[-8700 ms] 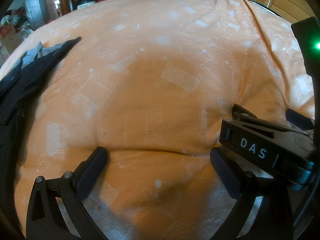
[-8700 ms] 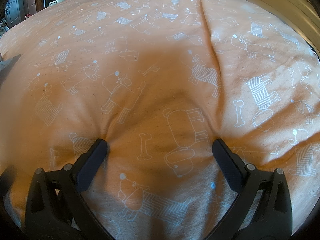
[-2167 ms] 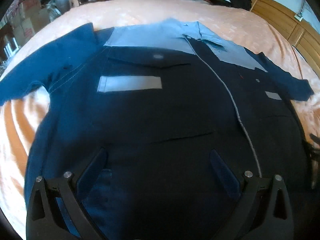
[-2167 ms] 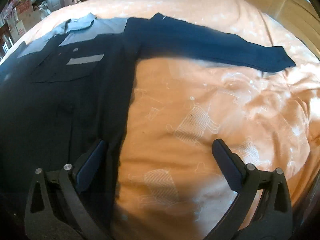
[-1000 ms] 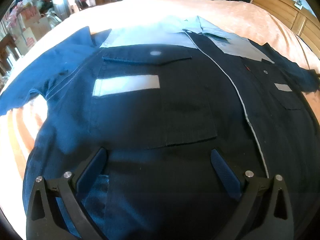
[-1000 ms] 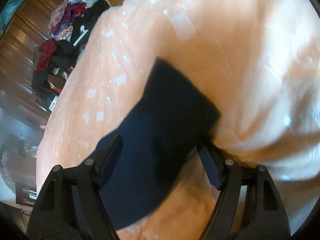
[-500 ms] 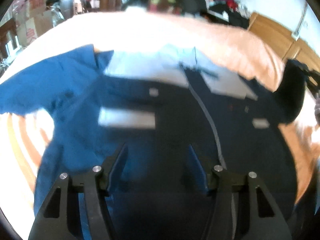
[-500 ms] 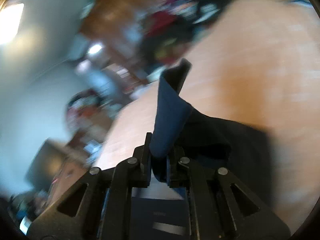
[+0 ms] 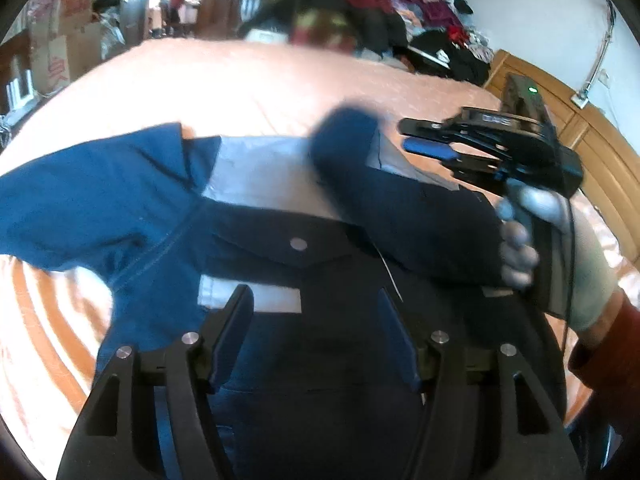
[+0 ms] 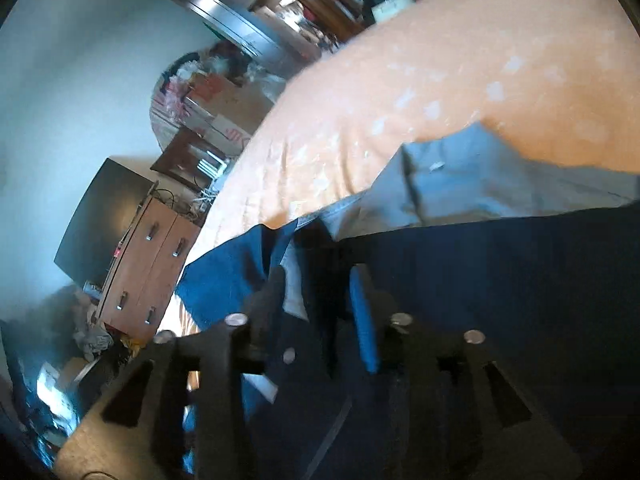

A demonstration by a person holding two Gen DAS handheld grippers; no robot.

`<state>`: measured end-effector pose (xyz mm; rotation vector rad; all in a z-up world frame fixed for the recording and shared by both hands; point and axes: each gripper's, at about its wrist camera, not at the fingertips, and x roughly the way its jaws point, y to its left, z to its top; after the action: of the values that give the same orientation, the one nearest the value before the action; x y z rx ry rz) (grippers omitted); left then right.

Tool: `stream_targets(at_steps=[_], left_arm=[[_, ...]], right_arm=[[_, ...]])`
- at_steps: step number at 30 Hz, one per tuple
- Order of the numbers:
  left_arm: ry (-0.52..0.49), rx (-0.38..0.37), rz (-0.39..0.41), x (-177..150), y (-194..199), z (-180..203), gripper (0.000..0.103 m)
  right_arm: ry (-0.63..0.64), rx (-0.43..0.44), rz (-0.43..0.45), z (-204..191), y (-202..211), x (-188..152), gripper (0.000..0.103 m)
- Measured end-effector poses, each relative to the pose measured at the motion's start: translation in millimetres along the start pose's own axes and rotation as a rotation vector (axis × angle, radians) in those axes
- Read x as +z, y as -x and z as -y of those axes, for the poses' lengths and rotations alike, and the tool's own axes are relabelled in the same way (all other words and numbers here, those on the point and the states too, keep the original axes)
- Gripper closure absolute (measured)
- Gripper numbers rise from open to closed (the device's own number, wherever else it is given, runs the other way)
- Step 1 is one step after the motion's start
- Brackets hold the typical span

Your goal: Fold small clothes

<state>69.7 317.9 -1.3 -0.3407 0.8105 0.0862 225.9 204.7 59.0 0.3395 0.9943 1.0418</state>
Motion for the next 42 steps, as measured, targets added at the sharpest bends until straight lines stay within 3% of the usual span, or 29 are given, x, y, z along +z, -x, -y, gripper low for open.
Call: stream_targets(at_steps=[3, 5, 7, 8, 9, 10, 11, 12, 16, 19, 20, 22, 23, 25, 29, 32, 33, 37, 42], left_arm=[[-0.004, -0.006, -0.011, -5, -7, -5, 0.036], [0.005, -0.008, -0.017, -8, -12, -10, 0.036], [0.024, -0.014, -0.031, -11, -19, -17, 0.035], [0.040, -0.020, -0.039, -13, -24, -20, 0.035], [0.049, -0.024, -0.045, -13, -27, -21, 0.035], [0.052, -0.027, -0.047, -14, -30, -22, 0.035], [0.055, -0.030, -0.050, -13, -32, -22, 0.035], [0.057, -0.032, -0.048, -12, -35, -20, 0.035], [0.061, -0.036, -0.046, -8, -39, -18, 0.035], [0.072, -0.013, -0.045, -5, -36, -27, 0.034], [0.079, 0.014, -0.041, -4, -32, -35, 0.033], [0.142, 0.032, -0.021, -1, -20, -63, 0.033], [0.180, 0.027, -0.011, -1, -13, -78, 0.033], [0.301, 0.053, 0.051, -1, 16, -134, 0.033], [0.532, 0.118, 0.170, -10, 70, -248, 0.022], [0.706, 0.201, 0.133, -24, 80, -340, 0.021], [0.757, 0.178, 0.139, -29, 81, -364, 0.023], [0.865, 0.085, 0.208, -32, 77, -416, 0.025], [0.861, 0.104, 0.238, -1, 58, -454, 0.025]], right_arm=[[0.030, -0.107, 0.111, 25, 71, -12, 0.038], [-0.020, -0.277, 0.163, 62, 115, -25, 0.033], [-0.069, -0.441, 0.142, 97, 132, -39, 0.032], [-0.128, -0.482, 0.103, 120, 135, -50, 0.032], [-0.169, -0.469, 0.074, 130, 132, -56, 0.033], [-0.199, -0.451, 0.035, 139, 126, -62, 0.036], [-0.212, -0.436, -0.002, 144, 118, -68, 0.053], [-0.228, -0.407, -0.025, 151, 110, -74, 0.094], [-0.272, -0.356, 0.011, 169, 110, -85, 0.101], [-0.260, -0.340, -0.036, 171, 101, -91, 0.100], [-0.228, -0.359, -0.031, 166, 105, -87, 0.095], [-0.194, -0.399, -0.015, 155, 106, -85, 0.082], [-0.188, -0.415, -0.005, 154, 117, -89, 0.062], [-0.181, -0.454, 0.033, 146, 134, -92, 0.042], [-0.232, -0.466, 0.100, 131, 163, -105, 0.041], [-0.232, -0.476, 0.105, 111, 162, -111, 0.039], [-0.228, -0.480, 0.100, 105, 160, -112, 0.039], [-0.189, -0.486, 0.085, 80, 144, -108, 0.038], [-0.133, -0.476, 0.066, 52, 118, -99, 0.038]])
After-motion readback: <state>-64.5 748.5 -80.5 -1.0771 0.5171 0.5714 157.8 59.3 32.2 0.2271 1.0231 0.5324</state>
